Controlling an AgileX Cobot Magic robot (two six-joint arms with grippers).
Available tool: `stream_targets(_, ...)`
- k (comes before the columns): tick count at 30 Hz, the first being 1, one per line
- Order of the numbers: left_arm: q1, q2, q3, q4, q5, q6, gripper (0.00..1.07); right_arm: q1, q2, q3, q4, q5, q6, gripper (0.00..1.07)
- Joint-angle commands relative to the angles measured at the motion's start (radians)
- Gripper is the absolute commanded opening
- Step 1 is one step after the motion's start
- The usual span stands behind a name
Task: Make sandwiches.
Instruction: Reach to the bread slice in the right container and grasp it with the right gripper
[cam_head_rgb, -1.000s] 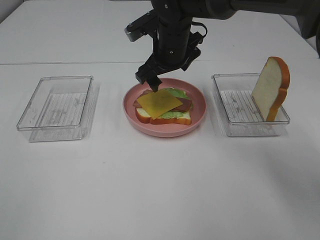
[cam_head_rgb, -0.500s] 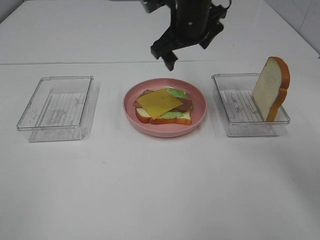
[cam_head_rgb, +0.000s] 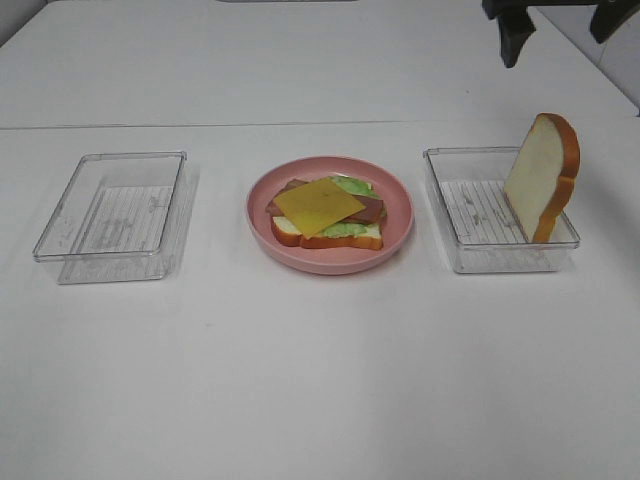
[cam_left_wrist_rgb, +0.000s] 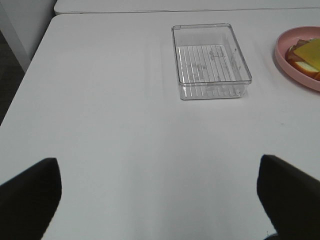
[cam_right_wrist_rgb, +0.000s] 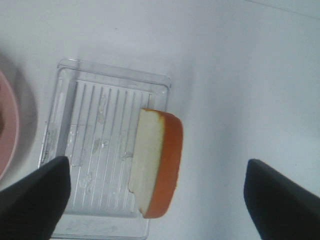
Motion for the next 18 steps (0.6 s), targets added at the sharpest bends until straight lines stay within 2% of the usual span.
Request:
stream_targets(1,0.002,-0.012,0.002,-0.008,-0.006,-0.003,1.00,-0.052,-0.016,-0.008,0.043,0.009,-0.028,0.92)
stream_targets(7,0.002,-0.012,0.002,-0.008,-0.006,-0.003,1.00,-0.143,-0.003,-0.003,0.126,-0.010,-0.060,0.92)
stream_targets(18,0.002,-0.012,0.002,-0.008,-0.006,-0.003,1.00,-0.155,0.095,0.004,0.154,-0.034,-0.075,0.92)
